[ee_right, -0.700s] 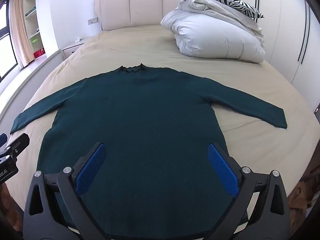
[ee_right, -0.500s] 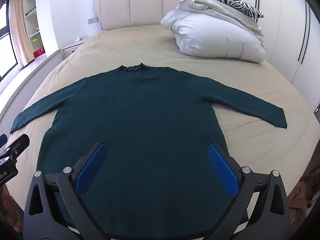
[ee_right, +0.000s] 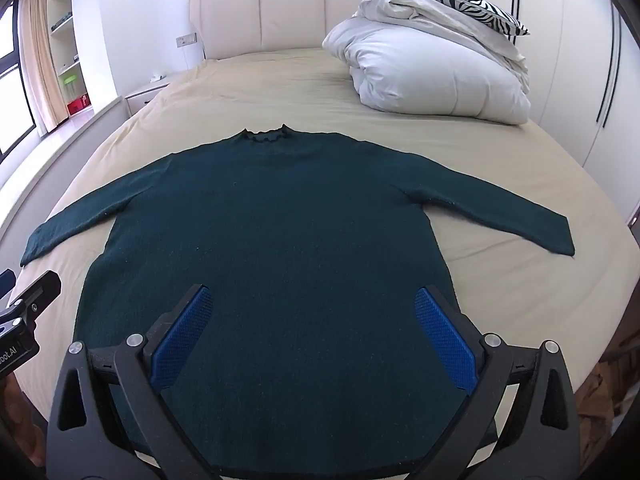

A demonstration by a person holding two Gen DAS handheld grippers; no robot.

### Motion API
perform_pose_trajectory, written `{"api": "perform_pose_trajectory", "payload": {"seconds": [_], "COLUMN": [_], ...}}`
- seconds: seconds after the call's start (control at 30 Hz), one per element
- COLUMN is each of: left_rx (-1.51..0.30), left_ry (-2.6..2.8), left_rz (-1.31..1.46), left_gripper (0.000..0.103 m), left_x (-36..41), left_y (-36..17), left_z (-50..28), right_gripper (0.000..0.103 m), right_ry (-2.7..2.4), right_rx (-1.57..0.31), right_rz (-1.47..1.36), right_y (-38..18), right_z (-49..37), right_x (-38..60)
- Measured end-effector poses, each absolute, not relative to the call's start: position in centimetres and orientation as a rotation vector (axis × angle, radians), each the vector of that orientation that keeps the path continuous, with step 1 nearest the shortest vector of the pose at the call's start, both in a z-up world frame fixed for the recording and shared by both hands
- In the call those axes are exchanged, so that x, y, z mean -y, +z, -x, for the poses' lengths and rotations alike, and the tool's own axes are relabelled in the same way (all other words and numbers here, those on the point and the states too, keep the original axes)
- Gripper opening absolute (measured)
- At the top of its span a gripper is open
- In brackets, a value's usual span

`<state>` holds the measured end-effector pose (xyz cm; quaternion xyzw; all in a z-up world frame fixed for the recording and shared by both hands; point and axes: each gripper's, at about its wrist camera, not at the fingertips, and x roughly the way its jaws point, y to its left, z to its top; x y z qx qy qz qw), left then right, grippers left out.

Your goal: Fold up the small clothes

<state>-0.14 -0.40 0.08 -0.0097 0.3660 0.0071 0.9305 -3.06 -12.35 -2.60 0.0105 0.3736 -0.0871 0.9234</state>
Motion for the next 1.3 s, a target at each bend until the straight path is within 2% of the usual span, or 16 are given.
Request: {"api": "perform_pose_trajectory", "payload": {"seconds": [1.3], "left_rx": [-0.753], "left_ry": [0.014], "left_rz": [0.014], "left_gripper": [0.103], "left_x": [0.6], "left_y": [-0.8], "left_z": [0.2], "right_gripper": [0.103], "right_ry": [-0.178], "right_rx": [-0.776], "right_rz": [-0.016], "right_y": [-3.4], "right_z": [3.0], "right_x": [11.8]}}
